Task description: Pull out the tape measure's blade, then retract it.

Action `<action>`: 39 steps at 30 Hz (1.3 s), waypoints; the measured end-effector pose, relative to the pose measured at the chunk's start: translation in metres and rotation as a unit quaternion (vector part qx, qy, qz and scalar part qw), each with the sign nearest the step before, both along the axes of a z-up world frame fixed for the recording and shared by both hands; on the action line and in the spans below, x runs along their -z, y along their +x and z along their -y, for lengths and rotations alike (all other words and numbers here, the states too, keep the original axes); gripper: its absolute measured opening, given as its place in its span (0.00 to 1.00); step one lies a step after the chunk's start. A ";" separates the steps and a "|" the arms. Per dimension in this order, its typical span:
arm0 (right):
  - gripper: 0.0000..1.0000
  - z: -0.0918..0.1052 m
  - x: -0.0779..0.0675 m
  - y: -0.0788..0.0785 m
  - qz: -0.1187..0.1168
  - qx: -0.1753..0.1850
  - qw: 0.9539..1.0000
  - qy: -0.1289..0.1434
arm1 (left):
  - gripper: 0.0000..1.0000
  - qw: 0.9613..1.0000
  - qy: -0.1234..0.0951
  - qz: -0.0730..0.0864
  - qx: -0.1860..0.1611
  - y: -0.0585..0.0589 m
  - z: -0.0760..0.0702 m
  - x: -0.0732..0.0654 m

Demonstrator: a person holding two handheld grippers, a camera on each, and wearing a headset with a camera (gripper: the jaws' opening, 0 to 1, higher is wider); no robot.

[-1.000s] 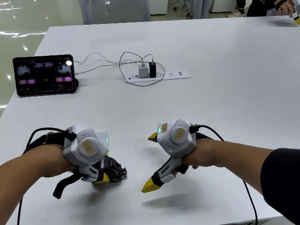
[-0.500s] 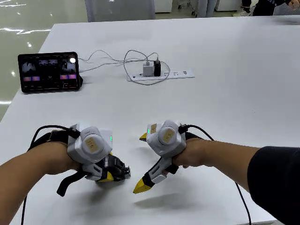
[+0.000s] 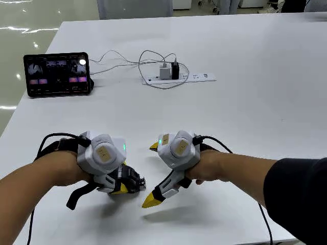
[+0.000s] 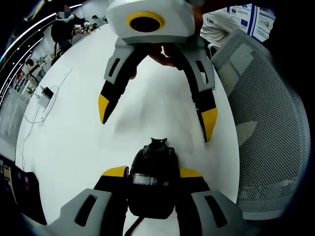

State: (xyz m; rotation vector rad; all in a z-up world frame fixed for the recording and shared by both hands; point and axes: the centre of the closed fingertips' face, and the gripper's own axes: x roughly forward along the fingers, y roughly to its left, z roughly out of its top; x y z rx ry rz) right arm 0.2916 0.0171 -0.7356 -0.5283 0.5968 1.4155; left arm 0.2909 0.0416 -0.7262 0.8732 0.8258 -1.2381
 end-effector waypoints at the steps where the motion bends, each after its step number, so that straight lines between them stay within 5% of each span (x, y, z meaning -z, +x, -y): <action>1: 0.90 0.000 0.000 0.000 0.001 -0.002 1.000 -0.001 | 0.32 1.000 0.000 0.000 0.000 0.000 0.000 0.000; 16: 0.46 0.000 0.011 -0.009 0.001 -0.038 0.999 -0.019 | 0.32 1.000 -0.009 0.003 -0.004 0.000 0.001 0.000; 32: 0.17 -0.005 0.017 -0.016 -0.003 -0.056 0.998 -0.033 | 0.32 1.000 -0.011 0.003 -0.007 0.000 0.001 0.000; 39: 0.11 -0.009 0.016 -0.011 0.029 -0.079 0.996 -0.034 | 0.32 1.000 -0.012 0.001 -0.008 0.000 0.000 0.000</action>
